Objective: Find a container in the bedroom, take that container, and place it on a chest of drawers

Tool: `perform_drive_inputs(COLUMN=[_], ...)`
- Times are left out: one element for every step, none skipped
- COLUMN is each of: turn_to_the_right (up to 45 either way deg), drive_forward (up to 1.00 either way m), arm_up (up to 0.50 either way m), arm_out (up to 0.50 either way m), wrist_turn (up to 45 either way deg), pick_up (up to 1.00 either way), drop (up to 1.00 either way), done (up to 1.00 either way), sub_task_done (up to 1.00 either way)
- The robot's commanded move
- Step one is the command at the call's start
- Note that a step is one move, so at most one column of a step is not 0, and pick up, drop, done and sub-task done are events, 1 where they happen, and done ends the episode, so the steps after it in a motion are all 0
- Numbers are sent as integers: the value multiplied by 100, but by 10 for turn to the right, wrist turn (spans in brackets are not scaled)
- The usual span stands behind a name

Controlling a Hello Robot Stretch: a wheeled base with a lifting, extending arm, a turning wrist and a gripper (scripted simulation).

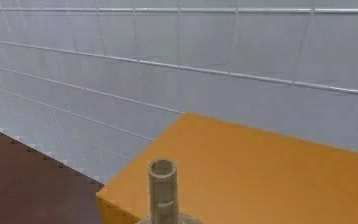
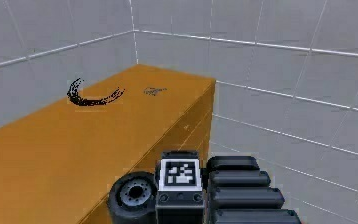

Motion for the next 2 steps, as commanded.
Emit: perform_drive_inputs(turn_to_the_right=[0,0], drive_forward=[0,0], arm_up=[0,0], arm_out=[36,0], wrist_turn=[0,390], pick_up=[0,0], drop=[0,0], done=[0,0], sub_task_done=[0,0])
